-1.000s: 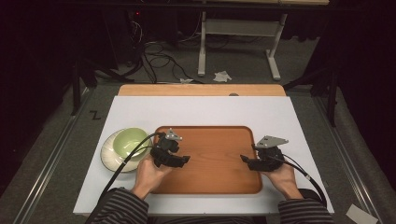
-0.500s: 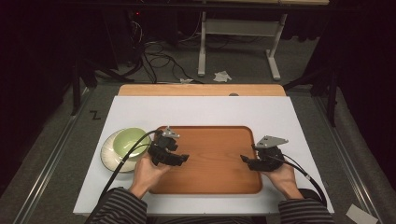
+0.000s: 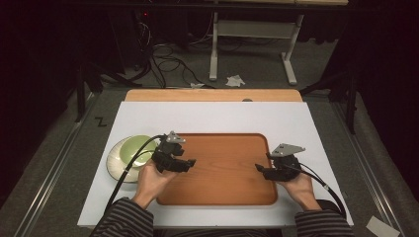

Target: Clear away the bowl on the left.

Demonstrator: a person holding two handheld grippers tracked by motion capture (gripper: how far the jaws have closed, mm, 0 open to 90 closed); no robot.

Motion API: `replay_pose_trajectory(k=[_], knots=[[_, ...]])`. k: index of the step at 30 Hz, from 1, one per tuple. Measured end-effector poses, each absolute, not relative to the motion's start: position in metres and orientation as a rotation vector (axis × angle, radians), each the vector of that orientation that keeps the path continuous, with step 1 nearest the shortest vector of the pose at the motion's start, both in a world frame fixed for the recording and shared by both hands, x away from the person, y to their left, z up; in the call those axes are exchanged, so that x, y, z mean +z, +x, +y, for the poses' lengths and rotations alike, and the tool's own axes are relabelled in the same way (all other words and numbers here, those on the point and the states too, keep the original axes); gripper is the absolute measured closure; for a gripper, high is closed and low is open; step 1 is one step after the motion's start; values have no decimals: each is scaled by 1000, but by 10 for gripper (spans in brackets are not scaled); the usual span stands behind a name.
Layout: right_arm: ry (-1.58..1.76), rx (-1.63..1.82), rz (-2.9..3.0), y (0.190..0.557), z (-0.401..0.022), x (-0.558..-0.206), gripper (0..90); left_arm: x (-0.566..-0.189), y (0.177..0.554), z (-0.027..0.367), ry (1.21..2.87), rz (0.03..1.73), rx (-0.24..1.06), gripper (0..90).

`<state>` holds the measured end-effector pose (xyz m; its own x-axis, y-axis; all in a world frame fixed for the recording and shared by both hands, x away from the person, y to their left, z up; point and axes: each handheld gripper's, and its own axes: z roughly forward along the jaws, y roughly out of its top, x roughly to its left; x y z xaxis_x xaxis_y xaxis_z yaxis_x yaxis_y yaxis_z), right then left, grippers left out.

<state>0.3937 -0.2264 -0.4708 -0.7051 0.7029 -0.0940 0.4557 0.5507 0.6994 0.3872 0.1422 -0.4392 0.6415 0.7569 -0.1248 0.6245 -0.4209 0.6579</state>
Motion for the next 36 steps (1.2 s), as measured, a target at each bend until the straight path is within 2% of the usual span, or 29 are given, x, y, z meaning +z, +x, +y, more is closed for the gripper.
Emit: replay_pose_trajectory(k=[36], knots=[[956,954,2408,394,-229,-469,399,-427,390,164,2111,1123,291,399]])
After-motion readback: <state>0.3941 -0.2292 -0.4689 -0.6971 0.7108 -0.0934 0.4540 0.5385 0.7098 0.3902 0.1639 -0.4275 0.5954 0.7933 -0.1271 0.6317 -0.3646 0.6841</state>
